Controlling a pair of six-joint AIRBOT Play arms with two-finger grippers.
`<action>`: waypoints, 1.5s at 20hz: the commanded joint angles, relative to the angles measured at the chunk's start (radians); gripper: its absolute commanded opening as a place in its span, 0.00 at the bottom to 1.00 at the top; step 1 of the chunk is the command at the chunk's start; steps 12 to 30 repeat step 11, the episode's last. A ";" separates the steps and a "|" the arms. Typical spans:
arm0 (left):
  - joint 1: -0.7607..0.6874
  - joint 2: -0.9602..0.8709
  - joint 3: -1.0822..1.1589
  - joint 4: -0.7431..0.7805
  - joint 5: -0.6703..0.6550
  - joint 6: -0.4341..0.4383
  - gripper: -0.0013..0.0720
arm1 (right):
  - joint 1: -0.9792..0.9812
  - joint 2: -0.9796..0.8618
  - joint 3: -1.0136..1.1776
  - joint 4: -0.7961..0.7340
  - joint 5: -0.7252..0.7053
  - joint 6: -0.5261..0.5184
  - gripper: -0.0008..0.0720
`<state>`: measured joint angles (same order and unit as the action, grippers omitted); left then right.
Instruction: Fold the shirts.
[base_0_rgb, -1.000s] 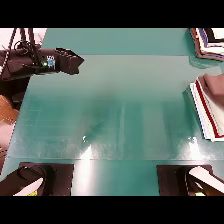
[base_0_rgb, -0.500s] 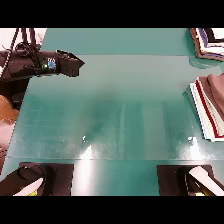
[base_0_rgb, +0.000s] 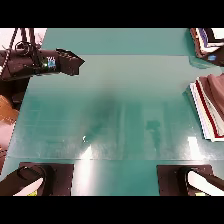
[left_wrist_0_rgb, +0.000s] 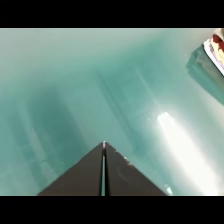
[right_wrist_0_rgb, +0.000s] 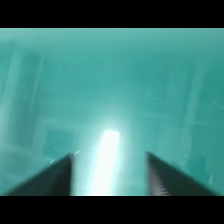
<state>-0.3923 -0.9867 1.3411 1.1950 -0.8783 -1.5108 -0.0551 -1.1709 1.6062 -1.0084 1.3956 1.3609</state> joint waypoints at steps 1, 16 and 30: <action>0.000 0.000 0.000 0.000 0.026 0.000 0.05 | 0.220 -0.072 0.095 -0.022 -0.004 0.000 0.29; 0.000 0.000 0.000 0.000 0.026 0.000 0.05 | 0.327 -0.132 0.153 -0.023 -0.004 0.000 0.04; 0.000 0.000 0.000 0.000 0.026 0.000 0.05 | 0.327 -0.132 0.153 -0.023 -0.004 0.000 0.04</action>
